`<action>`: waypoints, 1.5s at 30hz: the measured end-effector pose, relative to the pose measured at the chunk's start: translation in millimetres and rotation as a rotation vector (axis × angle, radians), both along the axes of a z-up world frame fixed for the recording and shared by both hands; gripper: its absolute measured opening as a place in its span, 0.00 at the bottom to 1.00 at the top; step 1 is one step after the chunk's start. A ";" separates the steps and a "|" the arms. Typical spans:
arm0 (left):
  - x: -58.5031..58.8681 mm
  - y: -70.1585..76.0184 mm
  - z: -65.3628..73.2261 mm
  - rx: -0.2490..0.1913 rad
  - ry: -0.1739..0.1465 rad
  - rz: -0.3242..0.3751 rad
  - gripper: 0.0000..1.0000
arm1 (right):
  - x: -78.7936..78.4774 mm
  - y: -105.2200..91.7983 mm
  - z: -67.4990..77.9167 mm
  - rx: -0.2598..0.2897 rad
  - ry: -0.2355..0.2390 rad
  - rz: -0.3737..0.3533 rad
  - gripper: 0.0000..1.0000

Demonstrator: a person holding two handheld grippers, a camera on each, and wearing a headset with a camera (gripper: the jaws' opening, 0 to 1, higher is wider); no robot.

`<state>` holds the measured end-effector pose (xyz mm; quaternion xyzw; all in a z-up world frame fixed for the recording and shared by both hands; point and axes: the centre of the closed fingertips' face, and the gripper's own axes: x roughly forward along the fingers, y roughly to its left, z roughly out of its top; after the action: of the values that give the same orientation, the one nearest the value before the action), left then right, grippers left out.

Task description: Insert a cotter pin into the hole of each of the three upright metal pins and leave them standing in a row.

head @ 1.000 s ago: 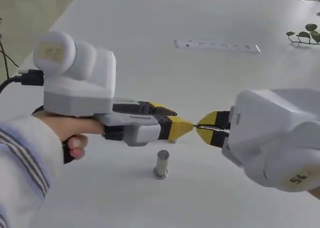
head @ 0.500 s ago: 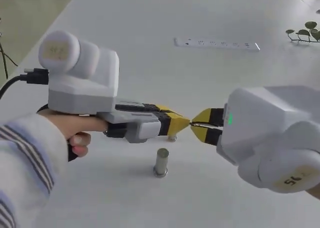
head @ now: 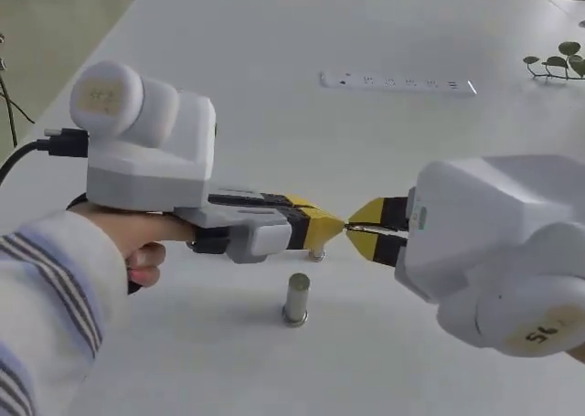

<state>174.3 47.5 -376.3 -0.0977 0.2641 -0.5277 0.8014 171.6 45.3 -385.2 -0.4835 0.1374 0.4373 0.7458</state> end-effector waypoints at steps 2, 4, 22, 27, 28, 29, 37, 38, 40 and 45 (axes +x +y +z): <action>-0.4 0.0 -0.7 0.004 -0.002 0.004 0.00 | 0.2 0.1 -0.7 0.003 0.005 0.004 0.00; -0.4 0.3 -1.4 0.007 0.001 0.009 0.00 | 0.1 0.5 -1.5 0.011 0.012 0.005 0.00; -0.9 5.0 -2.9 0.002 0.036 0.033 0.00 | -2.5 4.9 -2.6 0.021 0.026 0.022 0.00; 1.7 9.6 -2.2 0.010 0.018 0.042 0.00 | -1.3 0.2 -5.0 0.039 0.047 -0.014 0.14; 1.5 10.5 -2.0 0.012 0.014 0.039 0.00 | -1.9 -1.7 -6.5 0.047 0.066 -0.020 0.15; 1.2 10.8 -2.0 0.013 0.013 0.037 0.00 | -1.2 -3.9 -6.6 0.063 0.078 -0.034 0.16; 2.0 15.2 0.0 0.043 -0.071 0.021 0.00 | -1.4 -13.7 -11.4 0.146 0.219 -0.084 0.24; 2.2 15.4 0.6 0.049 -0.095 0.016 0.00 | -2.2 -14.5 -11.9 0.160 0.246 -0.087 0.25; 0.0 14.2 2.7 0.051 -0.128 -0.006 0.00 | -2.6 -15.8 -12.0 0.179 0.282 -0.090 0.25; -1.7 13.5 5.8 0.064 -0.204 -0.036 0.00 | -2.8 -18.5 -10.8 0.209 0.357 -0.090 0.27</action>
<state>172.7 61.0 -370.5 -0.0131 0.1998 -0.5407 0.8170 168.8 26.8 -396.0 -0.3116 0.2426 0.4940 0.7746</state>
